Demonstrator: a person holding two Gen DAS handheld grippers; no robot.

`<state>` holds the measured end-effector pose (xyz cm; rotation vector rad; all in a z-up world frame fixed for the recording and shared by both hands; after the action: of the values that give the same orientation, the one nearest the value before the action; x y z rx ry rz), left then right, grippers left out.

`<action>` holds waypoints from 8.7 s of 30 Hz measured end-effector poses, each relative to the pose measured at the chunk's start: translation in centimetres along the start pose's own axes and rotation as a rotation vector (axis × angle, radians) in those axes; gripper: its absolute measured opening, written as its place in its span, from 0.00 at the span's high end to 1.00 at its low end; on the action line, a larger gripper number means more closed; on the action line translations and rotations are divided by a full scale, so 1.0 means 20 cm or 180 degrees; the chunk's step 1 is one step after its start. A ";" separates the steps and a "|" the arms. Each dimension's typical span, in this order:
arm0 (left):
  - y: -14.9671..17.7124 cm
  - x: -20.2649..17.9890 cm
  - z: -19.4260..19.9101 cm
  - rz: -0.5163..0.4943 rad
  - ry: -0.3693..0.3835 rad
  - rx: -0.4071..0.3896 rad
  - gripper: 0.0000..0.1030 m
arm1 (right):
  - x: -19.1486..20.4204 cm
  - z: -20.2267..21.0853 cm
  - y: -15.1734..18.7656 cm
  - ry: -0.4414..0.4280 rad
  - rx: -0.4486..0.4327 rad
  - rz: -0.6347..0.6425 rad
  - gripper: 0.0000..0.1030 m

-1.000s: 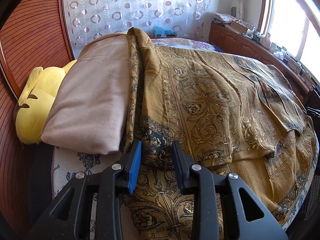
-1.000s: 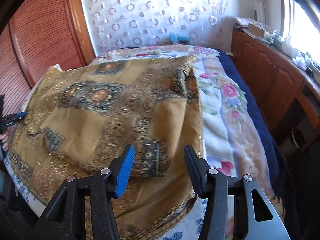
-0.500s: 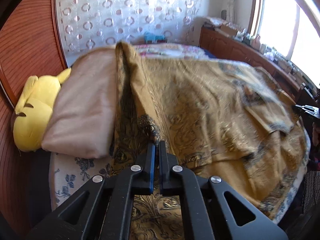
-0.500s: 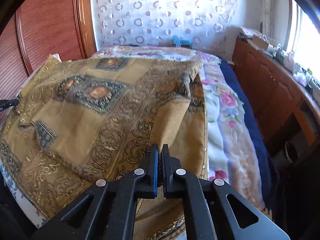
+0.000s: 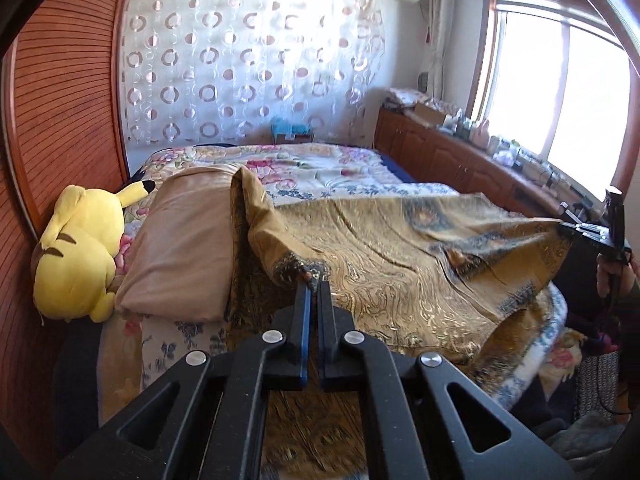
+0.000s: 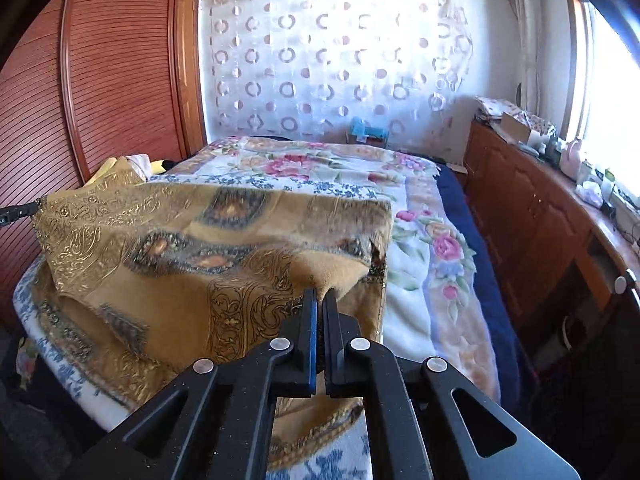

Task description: Fold small clothes

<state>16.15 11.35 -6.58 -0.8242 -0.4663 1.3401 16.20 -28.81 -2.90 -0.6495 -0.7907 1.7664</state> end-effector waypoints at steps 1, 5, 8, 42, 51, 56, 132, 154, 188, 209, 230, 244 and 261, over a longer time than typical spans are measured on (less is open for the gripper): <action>0.02 0.00 0.02 0.0018 0.0015 0.0003 0.97 | 0.00 0.03 0.01 -0.0005 -0.0004 0.0005 0.98; 0.16 0.02 0.08 0.0103 -0.0010 0.0044 0.97 | -0.02 0.12 0.10 -0.0020 0.0039 -0.0025 0.98; 0.29 0.05 0.05 0.0177 -0.0086 0.0196 0.97 | -0.02 0.16 0.17 -0.0014 0.0111 -0.0021 0.98; 0.52 0.15 -0.20 0.0403 -0.0341 0.0649 0.27 | 0.48 -0.08 0.25 -0.0399 0.0236 0.0091 0.46; 0.54 0.15 -0.22 0.0426 -0.0345 0.0683 0.27 | 0.67 -0.31 0.31 -0.0577 0.0413 0.0185 0.46; 0.51 0.16 -0.20 0.0475 -0.0328 0.0604 0.27 | 0.68 -0.41 0.34 -0.0511 0.0503 0.0195 0.43; -0.41 -1.71 -0.60 -0.1447 0.1232 0.0600 0.38 | 0.00 0.10 0.57 0.0162 -0.0096 -0.0815 0.26; -0.26 -1.02 -0.71 -0.0960 0.0509 0.0536 0.27 | 0.24 -0.17 0.15 -0.0251 -0.0036 -0.0251 0.26; 0.07 -0.81 -0.98 -0.0831 0.0263 0.0940 0.24 | -0.11 -0.86 -0.48 0.0367 0.0435 -0.0161 0.94; 0.09 -0.80 -0.95 -0.0791 0.0236 0.0996 0.24 | -0.11 -0.52 0.13 0.0174 0.0499 -0.0157 0.48; 0.38 -1.09 -0.62 -0.0691 0.1037 0.1163 0.57 | -0.15 -0.29 0.45 0.0033 0.0547 -0.0540 0.48; 0.33 -1.18 -0.40 -0.0768 0.1123 0.0874 0.94 | -0.12 -0.26 0.49 -0.0010 0.0534 -0.0515 0.48; 0.27 -1.18 -0.40 -0.0715 0.1234 0.0790 0.94 | -0.01 -0.26 0.56 -0.0089 0.0698 -0.0505 0.76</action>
<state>13.68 -13.45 -12.12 -0.7758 -0.0808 0.9767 13.53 -30.48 -14.76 -0.4059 -0.6377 1.6900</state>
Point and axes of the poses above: each gripper's, at about its wrist camera, not at the fingertips, and z roughly against the way its jaws point, x to its left, y to its underside, the point moved 8 cm from there along -z, roughly the way its jaws point, and after that the axes turned 6 degrees about x, right-handed, at the moved point
